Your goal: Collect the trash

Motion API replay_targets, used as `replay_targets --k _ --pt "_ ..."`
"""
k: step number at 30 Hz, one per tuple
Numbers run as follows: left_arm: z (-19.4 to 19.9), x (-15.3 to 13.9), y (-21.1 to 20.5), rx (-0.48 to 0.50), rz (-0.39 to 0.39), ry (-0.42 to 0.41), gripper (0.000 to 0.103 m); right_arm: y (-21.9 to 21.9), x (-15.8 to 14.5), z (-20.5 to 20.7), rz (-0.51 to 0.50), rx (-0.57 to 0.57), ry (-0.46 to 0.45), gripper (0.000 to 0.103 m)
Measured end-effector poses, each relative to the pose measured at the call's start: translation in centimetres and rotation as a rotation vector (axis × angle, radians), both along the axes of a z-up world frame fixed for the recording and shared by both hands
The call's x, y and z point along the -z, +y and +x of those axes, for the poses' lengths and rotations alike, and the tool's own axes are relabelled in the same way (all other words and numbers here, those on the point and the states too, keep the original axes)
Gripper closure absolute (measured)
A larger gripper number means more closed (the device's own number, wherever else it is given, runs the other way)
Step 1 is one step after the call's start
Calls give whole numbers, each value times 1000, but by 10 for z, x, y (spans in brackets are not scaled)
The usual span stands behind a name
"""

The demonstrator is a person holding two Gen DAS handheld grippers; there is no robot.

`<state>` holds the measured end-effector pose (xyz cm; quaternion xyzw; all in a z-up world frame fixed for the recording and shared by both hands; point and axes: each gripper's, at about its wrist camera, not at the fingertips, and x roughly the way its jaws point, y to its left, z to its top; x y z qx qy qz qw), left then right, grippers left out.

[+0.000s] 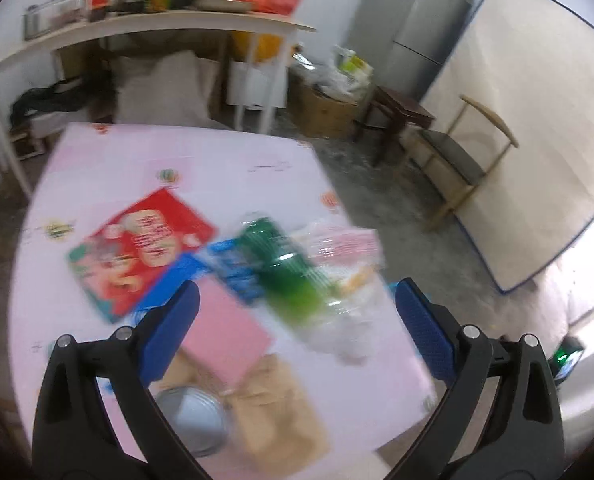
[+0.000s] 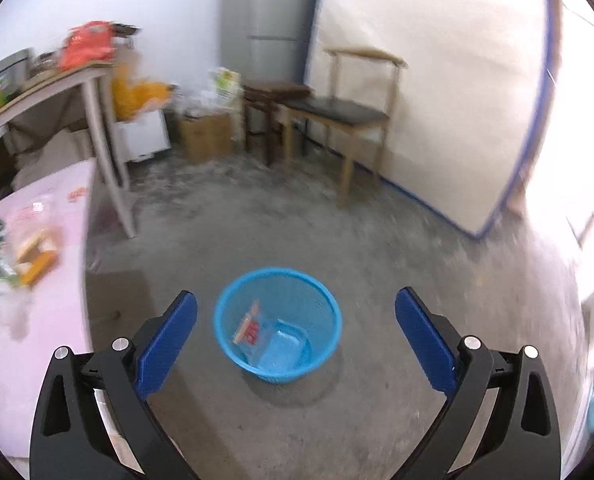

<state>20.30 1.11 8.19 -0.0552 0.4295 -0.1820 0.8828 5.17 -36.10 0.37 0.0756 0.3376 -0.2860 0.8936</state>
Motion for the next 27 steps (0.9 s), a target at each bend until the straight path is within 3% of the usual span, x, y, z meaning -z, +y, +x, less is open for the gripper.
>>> replay_targets --k 4,8,13,17,24,27 --pt "-10 9 41 -93 25 21 8 18 -30 9 99 -198 -123 6" --pt "-8 16 60 -118 -8 10 8 25 -55 21 186 -346 -230 6" --pt "-21 28 82 -97 -73 -26 9 40 -68 43 297 -443 -225 6" --pt "-33 46 105 -85 -161 -29 8 61 -59 54 382 -538 -214 6" --pt "-72 70 129 -57 -187 -76 8 131 -33 58 508 -738 -131 6" --pt "-88 81 131 -25 -184 -90 9 172 -16 57 481 -806 -33 7"
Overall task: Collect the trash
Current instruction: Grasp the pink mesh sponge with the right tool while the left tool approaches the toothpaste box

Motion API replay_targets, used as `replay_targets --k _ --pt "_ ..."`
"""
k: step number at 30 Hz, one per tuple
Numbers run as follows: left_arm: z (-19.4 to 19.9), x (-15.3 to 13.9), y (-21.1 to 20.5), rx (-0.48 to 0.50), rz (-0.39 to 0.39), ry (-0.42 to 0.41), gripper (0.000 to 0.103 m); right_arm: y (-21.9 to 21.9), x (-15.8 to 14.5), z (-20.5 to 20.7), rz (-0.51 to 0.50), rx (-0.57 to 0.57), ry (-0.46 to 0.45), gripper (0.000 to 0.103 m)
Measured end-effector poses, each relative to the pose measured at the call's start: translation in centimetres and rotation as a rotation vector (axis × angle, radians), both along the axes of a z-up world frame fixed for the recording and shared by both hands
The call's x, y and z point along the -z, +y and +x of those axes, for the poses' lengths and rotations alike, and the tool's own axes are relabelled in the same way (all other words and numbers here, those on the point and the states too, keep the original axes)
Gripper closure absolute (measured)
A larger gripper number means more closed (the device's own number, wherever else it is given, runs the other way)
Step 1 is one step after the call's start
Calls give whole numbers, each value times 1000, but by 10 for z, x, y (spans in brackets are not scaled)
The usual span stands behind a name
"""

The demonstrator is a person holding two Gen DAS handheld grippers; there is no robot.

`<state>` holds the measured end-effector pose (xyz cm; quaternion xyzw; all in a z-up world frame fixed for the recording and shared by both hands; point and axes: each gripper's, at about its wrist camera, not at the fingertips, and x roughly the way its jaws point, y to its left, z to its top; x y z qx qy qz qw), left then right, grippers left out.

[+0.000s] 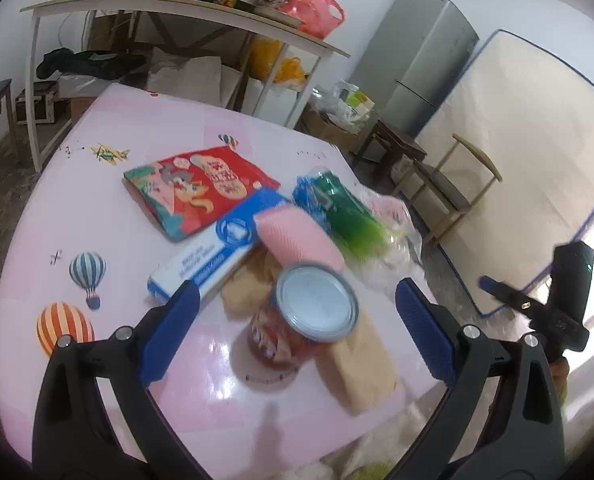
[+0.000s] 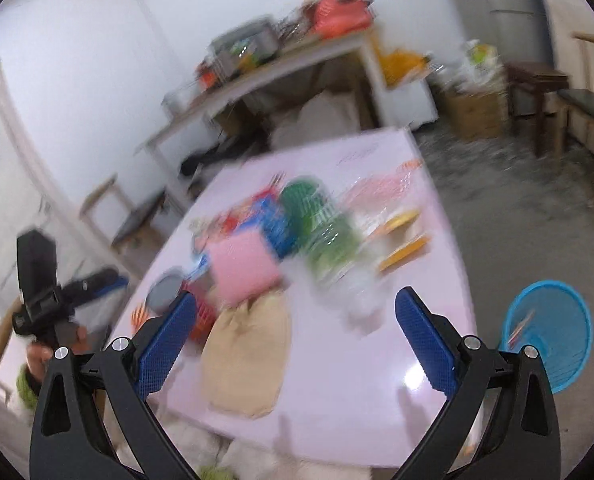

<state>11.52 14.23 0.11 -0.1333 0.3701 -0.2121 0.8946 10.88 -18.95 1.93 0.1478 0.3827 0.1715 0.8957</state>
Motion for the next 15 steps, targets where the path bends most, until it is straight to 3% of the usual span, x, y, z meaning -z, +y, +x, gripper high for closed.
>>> replay_targets --k 6,12,15 --pt "-18 15 -11 70 89 -63 9 38 6 14 -30 -68 57 7" --pt "-28 36 -30 108 268 -147 9 62 -9 48 -61 -107 71 10" --pt "-31 41 -27 107 274 -161 9 79 -12 77 -81 -126 119 10"
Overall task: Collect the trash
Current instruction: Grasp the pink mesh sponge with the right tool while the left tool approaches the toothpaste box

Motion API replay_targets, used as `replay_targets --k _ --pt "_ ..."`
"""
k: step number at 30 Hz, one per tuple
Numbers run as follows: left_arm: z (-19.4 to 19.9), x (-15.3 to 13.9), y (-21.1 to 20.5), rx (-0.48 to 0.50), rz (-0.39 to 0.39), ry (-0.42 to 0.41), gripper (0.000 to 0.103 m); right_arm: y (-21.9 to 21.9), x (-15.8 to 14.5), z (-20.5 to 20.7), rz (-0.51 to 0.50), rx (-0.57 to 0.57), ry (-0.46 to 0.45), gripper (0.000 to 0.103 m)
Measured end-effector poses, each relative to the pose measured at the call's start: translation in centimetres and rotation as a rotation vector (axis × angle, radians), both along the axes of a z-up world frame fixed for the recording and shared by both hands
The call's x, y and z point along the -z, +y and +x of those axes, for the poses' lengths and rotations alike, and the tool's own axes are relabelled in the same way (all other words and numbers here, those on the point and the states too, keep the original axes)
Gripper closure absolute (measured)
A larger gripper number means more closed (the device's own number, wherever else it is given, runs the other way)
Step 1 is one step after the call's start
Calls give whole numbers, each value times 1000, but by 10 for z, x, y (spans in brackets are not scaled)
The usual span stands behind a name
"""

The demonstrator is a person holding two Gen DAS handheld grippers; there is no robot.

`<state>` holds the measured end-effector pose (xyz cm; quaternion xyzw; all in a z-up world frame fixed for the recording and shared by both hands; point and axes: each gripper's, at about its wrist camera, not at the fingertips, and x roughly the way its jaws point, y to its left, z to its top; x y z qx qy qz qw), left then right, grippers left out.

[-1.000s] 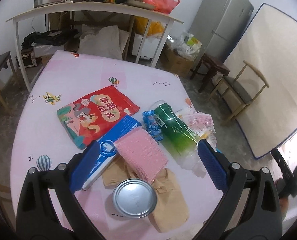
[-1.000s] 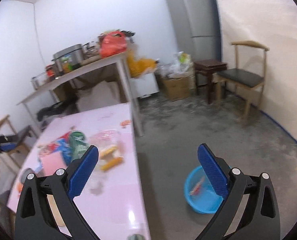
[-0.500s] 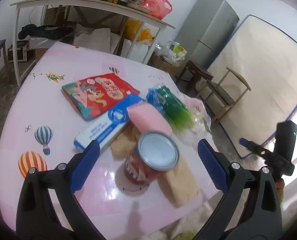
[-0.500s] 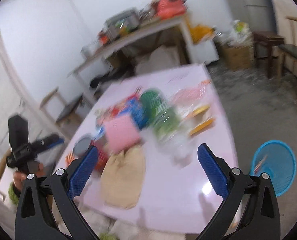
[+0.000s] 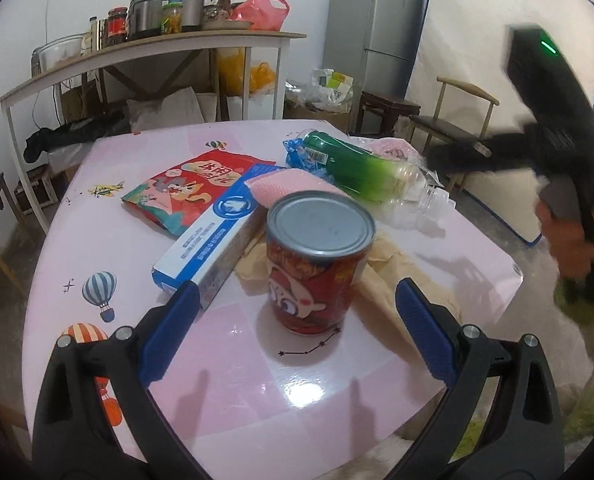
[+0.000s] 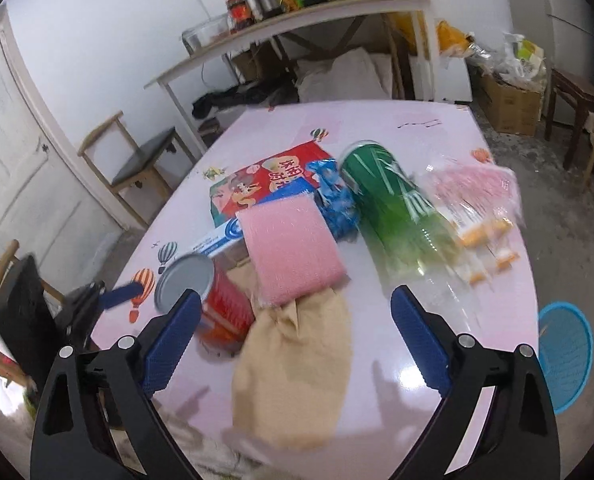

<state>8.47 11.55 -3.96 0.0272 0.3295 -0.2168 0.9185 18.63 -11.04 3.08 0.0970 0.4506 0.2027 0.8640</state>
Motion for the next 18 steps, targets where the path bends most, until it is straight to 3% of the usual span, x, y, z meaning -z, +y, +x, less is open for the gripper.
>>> replay_targets --k 5,10,15,18 --pt "0 6 12 -15 -51 1 9 28 2 52 31 -79 104 10" --pt "4 10 24 -34 -104 9 9 51 22 89 -25 -101 233 10" --pt "9 3 47 -76 -123 -15 9 60 34 98 -58 -109 291 10" --pt "22 2 72 -132 -172 19 9 67 38 102 -82 -133 301 10"
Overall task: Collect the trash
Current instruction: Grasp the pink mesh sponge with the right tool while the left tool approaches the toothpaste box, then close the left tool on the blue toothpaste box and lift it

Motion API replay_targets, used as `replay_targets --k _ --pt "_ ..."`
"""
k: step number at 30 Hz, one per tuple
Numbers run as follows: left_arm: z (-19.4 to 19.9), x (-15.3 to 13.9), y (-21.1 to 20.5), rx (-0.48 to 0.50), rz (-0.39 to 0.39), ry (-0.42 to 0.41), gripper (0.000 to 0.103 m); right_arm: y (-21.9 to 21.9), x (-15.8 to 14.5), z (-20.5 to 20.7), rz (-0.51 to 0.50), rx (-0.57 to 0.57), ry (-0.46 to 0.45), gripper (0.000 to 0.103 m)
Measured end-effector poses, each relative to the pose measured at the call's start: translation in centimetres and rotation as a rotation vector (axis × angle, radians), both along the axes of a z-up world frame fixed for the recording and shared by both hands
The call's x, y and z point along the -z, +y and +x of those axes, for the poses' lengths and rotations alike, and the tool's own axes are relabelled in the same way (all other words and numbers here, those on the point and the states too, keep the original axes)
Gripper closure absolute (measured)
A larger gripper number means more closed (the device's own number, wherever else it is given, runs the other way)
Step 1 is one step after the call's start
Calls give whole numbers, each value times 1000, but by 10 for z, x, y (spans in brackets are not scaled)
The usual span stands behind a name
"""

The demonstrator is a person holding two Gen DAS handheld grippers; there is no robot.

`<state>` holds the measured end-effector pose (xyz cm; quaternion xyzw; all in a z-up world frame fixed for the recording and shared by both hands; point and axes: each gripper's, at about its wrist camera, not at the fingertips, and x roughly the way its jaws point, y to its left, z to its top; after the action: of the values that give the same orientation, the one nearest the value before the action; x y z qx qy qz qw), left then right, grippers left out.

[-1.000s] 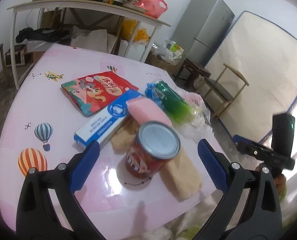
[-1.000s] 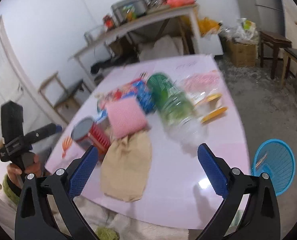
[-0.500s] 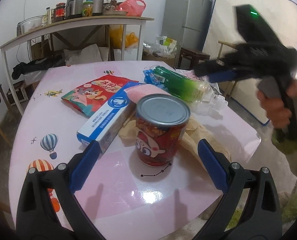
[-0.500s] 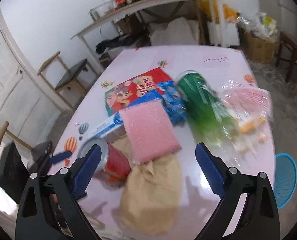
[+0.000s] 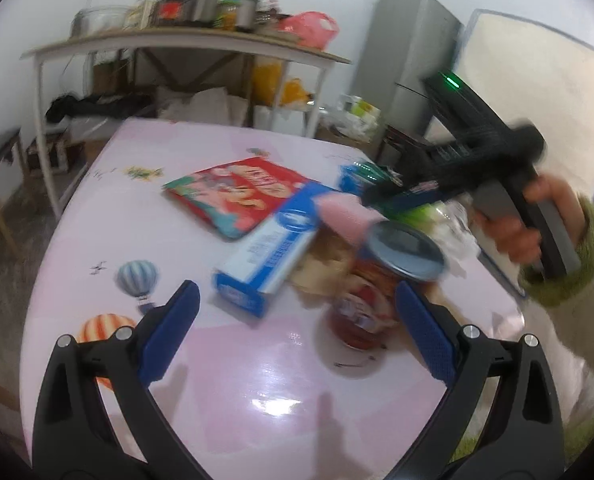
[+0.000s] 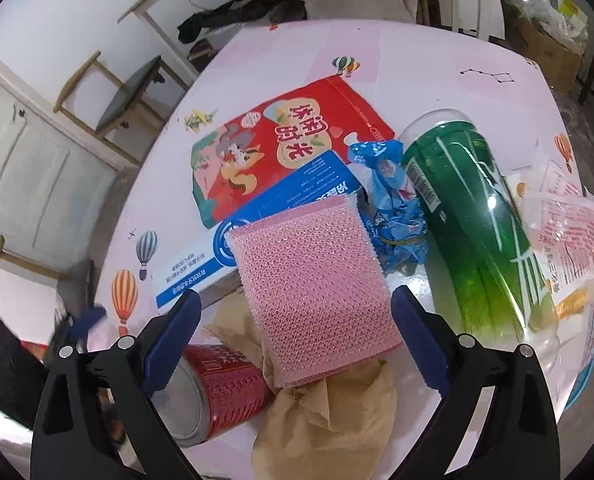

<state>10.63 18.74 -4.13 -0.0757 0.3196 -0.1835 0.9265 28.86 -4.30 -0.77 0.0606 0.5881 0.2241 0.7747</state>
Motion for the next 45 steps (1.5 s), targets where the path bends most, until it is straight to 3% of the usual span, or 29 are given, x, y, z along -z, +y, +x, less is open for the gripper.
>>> replay_targets --k 7,10,16,18,21,22,24,26,31,33,35,41,45 --pt "55 12 30 -55 -24 159 9 3 13 8 -24 -10 36 10" --pt "71 11 30 -13 -30 183 9 6 14 8 -32 -22 30 10" --pt "89 11 7 88 36 221 9 7 18 10 -39 -36 28 11" --pt "93 13 -1 109 65 229 9 6 17 9 -52 -37 15 20" --pt "94 18 -7 112 85 246 9 0 14 7 -22 -32 11 24" --pt "95 21 -9 110 91 257 9 -3 12 6 -8 -29 8 30" --pt "95 25 -12 114 98 276 14 -8 9 3 21 -27 9 35" --pt "98 29 -14 124 107 301 29 -11 8 1 36 -28 11 37" --pt "104 37 -15 117 125 352 39 -11 9 0 41 -44 7 37" --pt "105 38 -15 118 130 358 44 -9 9 0 42 -53 9 30" --pt "104 37 -16 117 143 359 45 -7 9 2 27 -64 6 21" --pt "95 31 -14 97 139 353 46 -3 17 10 -15 -80 18 17" --pt "83 23 -3 54 95 337 47 -1 23 14 -27 -94 32 16"
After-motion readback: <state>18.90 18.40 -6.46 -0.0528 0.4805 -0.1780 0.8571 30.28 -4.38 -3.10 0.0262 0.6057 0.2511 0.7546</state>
